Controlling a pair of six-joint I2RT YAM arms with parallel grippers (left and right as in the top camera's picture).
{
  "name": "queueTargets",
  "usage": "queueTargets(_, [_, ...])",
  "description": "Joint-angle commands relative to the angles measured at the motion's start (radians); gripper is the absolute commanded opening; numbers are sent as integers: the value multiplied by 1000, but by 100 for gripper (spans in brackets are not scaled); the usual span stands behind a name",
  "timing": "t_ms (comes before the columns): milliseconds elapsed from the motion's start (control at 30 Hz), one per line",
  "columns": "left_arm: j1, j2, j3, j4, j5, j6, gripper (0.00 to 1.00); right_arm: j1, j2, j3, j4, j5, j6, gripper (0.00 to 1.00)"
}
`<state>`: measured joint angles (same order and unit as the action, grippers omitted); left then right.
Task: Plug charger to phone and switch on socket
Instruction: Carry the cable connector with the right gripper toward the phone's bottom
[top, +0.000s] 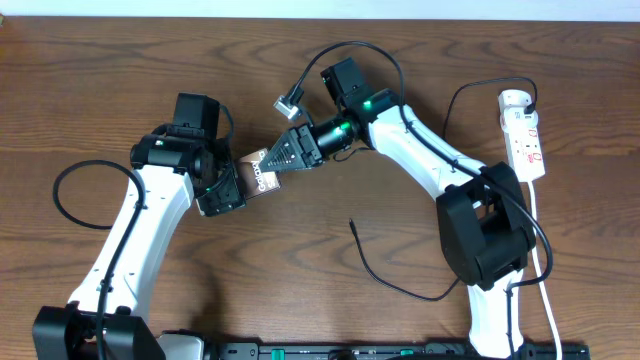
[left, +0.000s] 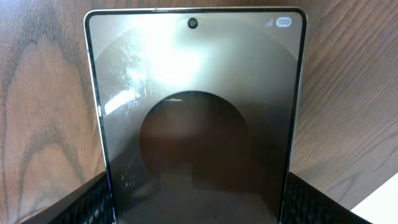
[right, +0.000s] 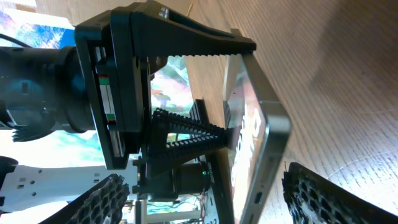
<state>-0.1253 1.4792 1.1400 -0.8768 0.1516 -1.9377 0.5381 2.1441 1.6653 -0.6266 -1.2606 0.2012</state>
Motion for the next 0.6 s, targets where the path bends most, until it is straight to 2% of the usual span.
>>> queueTargets(0, [-1,-1,6,-5,-1,-24,7,12,-18,9,8,-2,8,80])
queueTargets(167, [-1,-1,6,-5,51,-77,7,27,-18,8,10,32,8,79])
queueTargets(567, [0,-1,6,-2,110,-80,7,67,-18,8,26,84,8,76])
